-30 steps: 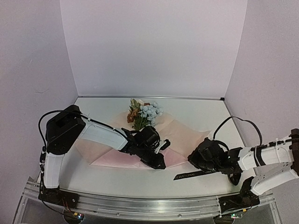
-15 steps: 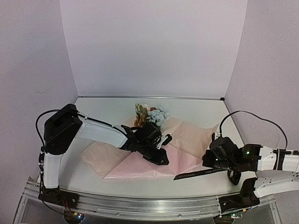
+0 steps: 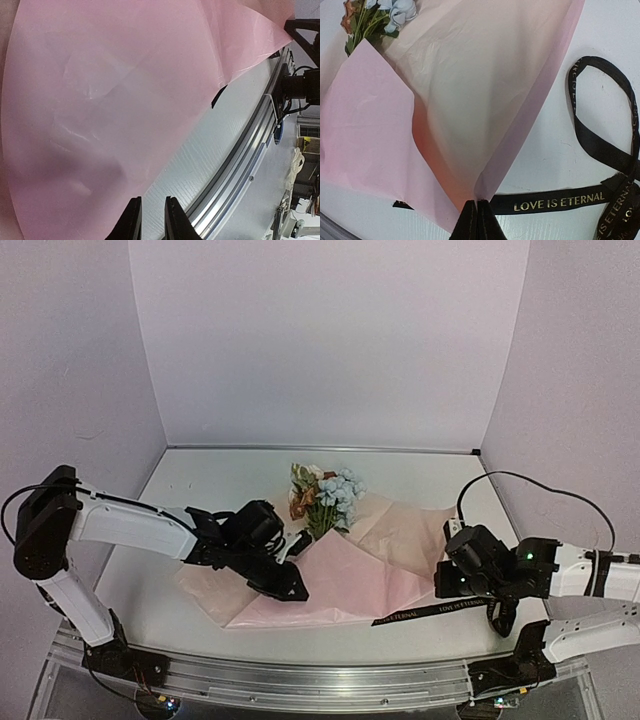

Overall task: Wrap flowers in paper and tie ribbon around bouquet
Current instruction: Pick up the one-fourth-folded wrapping paper from the center of the board.

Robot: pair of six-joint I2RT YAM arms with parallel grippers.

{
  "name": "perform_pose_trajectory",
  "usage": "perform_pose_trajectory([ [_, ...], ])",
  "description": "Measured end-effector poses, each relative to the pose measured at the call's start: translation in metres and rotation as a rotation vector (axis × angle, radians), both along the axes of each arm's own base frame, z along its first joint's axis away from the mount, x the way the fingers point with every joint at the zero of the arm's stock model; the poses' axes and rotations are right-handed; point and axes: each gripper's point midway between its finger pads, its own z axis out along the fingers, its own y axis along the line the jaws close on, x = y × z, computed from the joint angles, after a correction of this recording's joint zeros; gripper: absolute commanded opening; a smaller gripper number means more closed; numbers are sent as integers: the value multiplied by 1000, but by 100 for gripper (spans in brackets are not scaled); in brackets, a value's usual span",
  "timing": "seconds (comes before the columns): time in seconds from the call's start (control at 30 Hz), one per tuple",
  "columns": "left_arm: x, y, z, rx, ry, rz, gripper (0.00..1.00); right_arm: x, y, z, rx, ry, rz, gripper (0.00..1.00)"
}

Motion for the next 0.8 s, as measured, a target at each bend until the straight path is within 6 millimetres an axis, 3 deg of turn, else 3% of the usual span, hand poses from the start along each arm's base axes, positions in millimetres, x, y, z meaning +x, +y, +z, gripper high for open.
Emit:
perform_pose_trajectory([
  [0.1,11,-20,6,-3,-19,-22,17,-1,1,-1,-6,6,11,0],
  [0.27,66,-97,24,-70,-162,-62,17,-6,5,-3,10,29,35,0],
  [0.37,94,-131,21,-81,-251,-80,17,-10,9,-3,29,50,56,0],
  [0.57,127,-162,-14,-25,-359,-125,17,-19,18,-1,60,95,101,0],
  [0.8,147,-169,-35,19,-417,-131,17,-23,24,1,80,123,130,0],
])
